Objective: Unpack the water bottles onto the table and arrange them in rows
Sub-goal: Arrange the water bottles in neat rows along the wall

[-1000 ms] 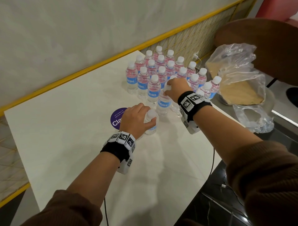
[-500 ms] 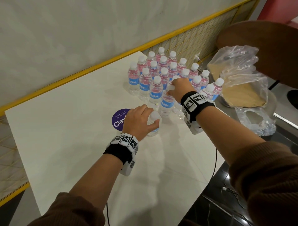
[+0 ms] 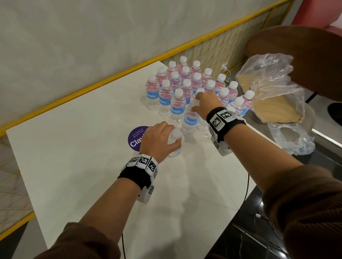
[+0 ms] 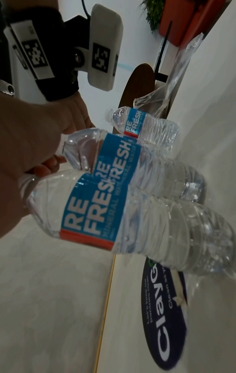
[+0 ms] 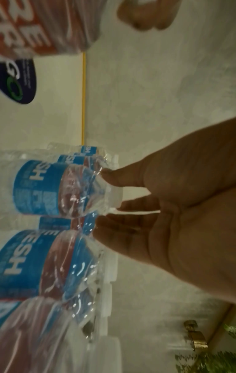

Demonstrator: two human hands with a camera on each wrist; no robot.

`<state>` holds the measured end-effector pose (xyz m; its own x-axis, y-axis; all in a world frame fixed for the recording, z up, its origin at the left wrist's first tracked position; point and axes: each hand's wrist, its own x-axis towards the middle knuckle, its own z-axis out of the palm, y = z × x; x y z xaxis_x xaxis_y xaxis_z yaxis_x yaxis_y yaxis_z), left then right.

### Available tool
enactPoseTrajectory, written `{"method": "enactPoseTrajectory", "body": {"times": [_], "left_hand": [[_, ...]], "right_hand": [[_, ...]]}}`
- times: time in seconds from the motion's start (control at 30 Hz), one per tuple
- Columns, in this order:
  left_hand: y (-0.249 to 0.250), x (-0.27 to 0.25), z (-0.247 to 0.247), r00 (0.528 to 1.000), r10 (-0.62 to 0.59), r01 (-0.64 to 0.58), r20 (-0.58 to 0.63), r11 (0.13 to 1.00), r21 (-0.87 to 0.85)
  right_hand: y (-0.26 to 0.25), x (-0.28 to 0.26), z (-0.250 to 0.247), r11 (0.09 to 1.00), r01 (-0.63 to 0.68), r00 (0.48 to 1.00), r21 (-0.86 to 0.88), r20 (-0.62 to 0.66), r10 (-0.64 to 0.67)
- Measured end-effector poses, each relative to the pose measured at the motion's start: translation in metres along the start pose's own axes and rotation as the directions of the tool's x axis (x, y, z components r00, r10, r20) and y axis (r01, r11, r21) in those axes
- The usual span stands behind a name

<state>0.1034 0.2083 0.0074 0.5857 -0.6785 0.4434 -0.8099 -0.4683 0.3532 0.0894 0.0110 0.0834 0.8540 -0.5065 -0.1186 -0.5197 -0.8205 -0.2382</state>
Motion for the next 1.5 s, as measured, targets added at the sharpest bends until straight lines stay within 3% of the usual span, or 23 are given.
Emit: {"method": "enactPoseTrajectory", "body": {"times": [0.1, 0.13, 0.23, 0.3, 0.4, 0.47, 0.53, 0.67, 1.13, 1.5], "left_hand": [[0.0, 0.001, -0.002, 1.0, 0.001, -0.001, -0.003, 1.0, -0.027], [-0.001, 0.002, -0.002, 1.0, -0.001, 0.001, -0.005, 0.999, -0.041], [-0.005, 0.003, -0.001, 1.0, -0.013, 0.011, -0.016, 0.997, -0.079], [-0.008, 0.0, -0.001, 0.999, -0.043, 0.042, -0.004, 0.99, -0.135], [-0.008, -0.012, -0.002, 0.976, -0.198, 0.218, 0.093, 0.903, -0.371], [-0.008, -0.022, 0.0, 0.927, -0.332, 0.374, 0.173, 0.803, -0.465], [-0.008, -0.028, 0.005, 0.87, -0.429, 0.493, 0.244, 0.727, -0.478], [-0.004, -0.019, 0.01, 0.815, -0.452, 0.578, 0.362, 0.681, -0.45], [0.026, 0.006, 0.038, 0.854, -0.372, 0.516, 0.364, 0.697, -0.498], [0.028, 0.004, 0.036, 0.845, -0.385, 0.531, 0.371, 0.686, -0.498]], "right_hand": [[-0.009, -0.023, -0.003, 0.99, 0.064, 0.992, 0.126, -0.115, -0.05], [-0.013, -0.033, -0.001, 0.978, 0.113, 0.99, 0.176, -0.098, -0.097], [-0.023, -0.067, 0.016, 0.931, 0.263, 0.94, 0.254, 0.151, -0.307], [-0.025, -0.079, 0.031, 0.92, 0.296, 0.912, 0.256, 0.212, -0.352], [-0.024, -0.086, 0.042, 0.932, 0.262, 0.946, 0.249, 0.126, -0.299], [-0.02, -0.087, 0.038, 0.946, 0.232, 0.96, 0.228, 0.103, -0.26], [-0.012, -0.085, 0.033, 0.96, 0.22, 0.964, 0.171, 0.113, -0.241], [0.01, -0.08, 0.02, 0.976, 0.194, 0.971, 0.099, 0.124, -0.206], [0.044, -0.042, -0.014, 0.98, 0.158, 0.976, -0.119, 0.172, -0.136], [0.046, -0.039, -0.013, 0.981, 0.177, 0.977, -0.077, 0.131, -0.166]]}}
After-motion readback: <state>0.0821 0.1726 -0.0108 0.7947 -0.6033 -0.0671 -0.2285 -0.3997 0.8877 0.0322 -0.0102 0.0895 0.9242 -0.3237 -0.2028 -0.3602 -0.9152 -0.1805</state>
